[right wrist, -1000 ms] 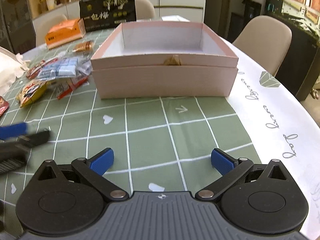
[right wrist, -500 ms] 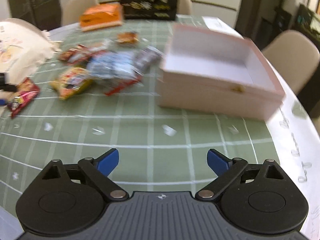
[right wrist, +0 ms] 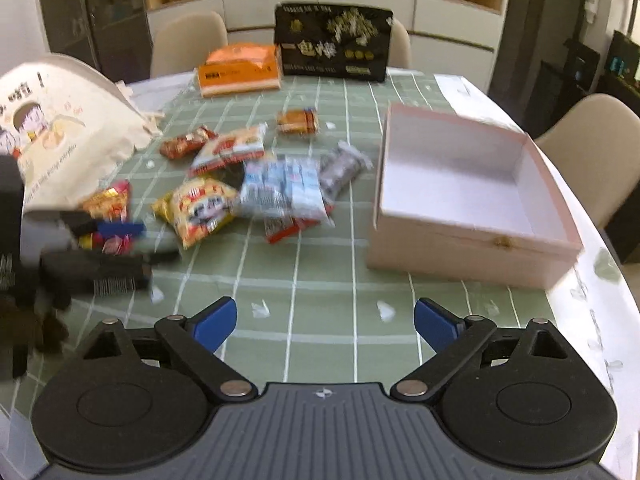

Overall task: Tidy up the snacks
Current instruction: 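Grasp the yellow panda chips bag with the left tool while the right tool grasps the clear candy bag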

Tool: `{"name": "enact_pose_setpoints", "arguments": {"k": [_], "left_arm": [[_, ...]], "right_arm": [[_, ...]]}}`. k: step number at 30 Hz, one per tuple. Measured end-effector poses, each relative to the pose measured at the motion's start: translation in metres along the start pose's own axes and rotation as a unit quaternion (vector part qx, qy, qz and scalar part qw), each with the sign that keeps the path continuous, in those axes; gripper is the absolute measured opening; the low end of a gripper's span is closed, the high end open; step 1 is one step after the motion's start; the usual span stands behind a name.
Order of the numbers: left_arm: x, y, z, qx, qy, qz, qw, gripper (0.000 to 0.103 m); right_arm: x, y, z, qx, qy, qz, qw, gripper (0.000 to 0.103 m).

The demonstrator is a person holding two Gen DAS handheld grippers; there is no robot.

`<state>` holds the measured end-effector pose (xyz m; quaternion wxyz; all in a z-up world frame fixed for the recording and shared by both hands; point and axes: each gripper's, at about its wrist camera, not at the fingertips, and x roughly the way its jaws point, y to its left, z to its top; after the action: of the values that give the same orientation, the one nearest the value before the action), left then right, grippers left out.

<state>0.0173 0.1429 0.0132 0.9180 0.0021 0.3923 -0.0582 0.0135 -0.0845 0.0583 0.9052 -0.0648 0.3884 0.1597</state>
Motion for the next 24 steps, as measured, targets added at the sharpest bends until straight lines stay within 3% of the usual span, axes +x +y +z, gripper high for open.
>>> {"name": "enact_pose_setpoints", "arguments": {"k": [2,4,7,10,12,14,15,17,19,21,24], "left_arm": [[-0.009,0.009,-0.001,-0.073,0.001,0.007,0.9973,0.059],[-0.02,0.023,0.002,-0.145,-0.008,0.029,0.989,0.058],[-0.035,0.045,0.002,-0.22,-0.016,0.106,0.9695,0.057],[-0.037,0.072,-0.002,-0.261,-0.01,0.178,0.9489,0.056],[-0.032,0.087,-0.004,-0.271,-0.005,0.195,0.9427,0.056],[-0.021,0.094,-0.006,-0.261,0.0,0.169,0.9506,0.06],[-0.017,0.091,-0.006,-0.245,-0.002,0.162,0.9557,0.06],[-0.011,0.08,-0.003,-0.216,-0.006,0.149,0.9649,0.06],[-0.005,0.067,0.0,-0.202,-0.005,0.105,0.9737,0.06],[0.003,0.052,0.007,-0.169,-0.006,0.084,0.9821,0.06],[0.009,0.037,0.017,-0.158,-0.021,0.083,0.9837,0.057]], "right_arm": [[0.007,0.001,0.009,-0.013,-0.012,0.004,1.0,0.096],[0.016,0.003,0.024,-0.03,-0.023,0.013,0.999,0.096],[0.036,0.012,0.054,-0.047,-0.047,0.029,0.997,0.096],[0.079,0.027,0.088,-0.04,-0.035,0.044,0.998,0.096],[0.105,0.034,0.099,-0.037,-0.015,0.031,0.999,0.089],[0.121,0.035,0.1,-0.028,0.011,0.025,0.999,0.077],[0.123,0.033,0.096,-0.023,0.027,0.032,0.999,0.065],[0.114,0.026,0.08,-0.014,0.045,0.061,0.997,0.062],[0.097,0.015,0.059,-0.007,0.058,0.083,0.995,0.06],[0.084,0.003,0.038,0.013,0.077,0.087,0.993,0.059],[0.066,-0.011,0.012,0.037,0.095,0.078,0.992,0.059]]}}
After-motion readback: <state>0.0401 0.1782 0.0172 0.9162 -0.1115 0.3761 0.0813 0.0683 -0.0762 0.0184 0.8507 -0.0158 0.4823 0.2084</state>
